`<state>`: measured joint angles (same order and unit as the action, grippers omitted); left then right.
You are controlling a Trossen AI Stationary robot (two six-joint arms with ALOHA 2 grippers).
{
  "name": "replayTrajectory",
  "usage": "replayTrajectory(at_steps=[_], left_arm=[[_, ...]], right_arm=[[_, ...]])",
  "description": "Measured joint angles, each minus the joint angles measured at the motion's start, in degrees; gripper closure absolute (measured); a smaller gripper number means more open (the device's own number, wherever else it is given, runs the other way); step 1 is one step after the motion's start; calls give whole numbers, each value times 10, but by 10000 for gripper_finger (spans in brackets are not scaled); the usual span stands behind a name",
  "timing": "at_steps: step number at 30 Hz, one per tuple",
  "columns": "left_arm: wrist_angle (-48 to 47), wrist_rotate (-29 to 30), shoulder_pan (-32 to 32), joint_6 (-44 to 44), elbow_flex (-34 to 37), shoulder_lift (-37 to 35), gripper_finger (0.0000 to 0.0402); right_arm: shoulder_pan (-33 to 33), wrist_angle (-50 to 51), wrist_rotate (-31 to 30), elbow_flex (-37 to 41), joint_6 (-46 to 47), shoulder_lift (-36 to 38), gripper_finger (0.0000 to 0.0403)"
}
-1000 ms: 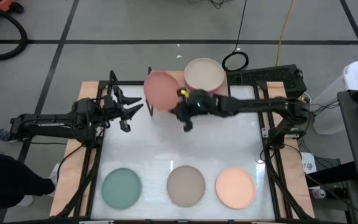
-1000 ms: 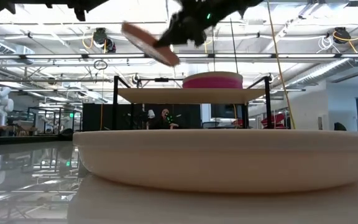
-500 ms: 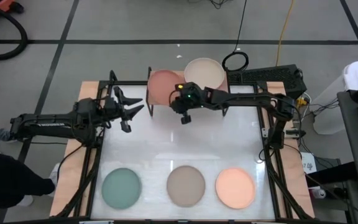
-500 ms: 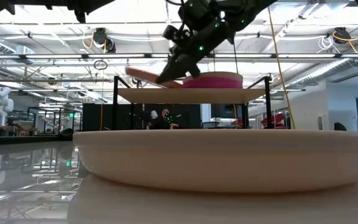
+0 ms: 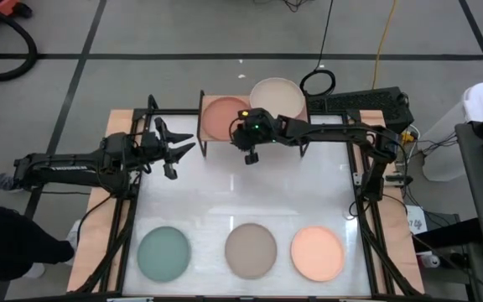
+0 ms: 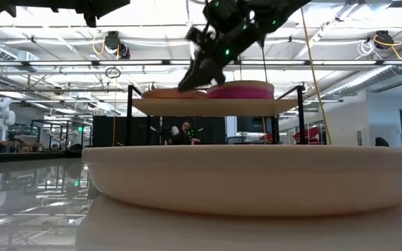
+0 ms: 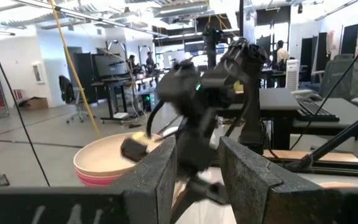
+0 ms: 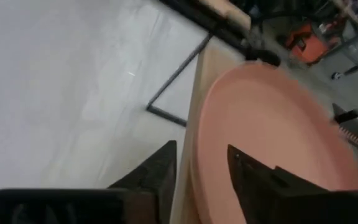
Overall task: Place and stack plates onto a shelf
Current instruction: Stack the green plate on top of the brown plate on the shelf
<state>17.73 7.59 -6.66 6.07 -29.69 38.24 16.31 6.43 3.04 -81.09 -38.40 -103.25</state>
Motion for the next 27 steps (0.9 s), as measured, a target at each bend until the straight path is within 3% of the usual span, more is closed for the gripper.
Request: replayTrajectory(at_steps=[7, 15, 20, 27], left_arm=[[-74, 2, 15, 19, 0, 0, 275], [-243, -6, 119, 10, -5, 73, 275], [-372, -80, 176, -90, -36, 146, 275], [-463, -174, 262, -185, -38, 245, 275]], right_arm=[[-56, 25, 1, -1, 5, 89, 260], [-115, 109, 2, -1, 87, 194, 259], [-146, 115, 2, -1, 94, 220, 259], [-166, 112, 1, 6, 91, 222, 259]])
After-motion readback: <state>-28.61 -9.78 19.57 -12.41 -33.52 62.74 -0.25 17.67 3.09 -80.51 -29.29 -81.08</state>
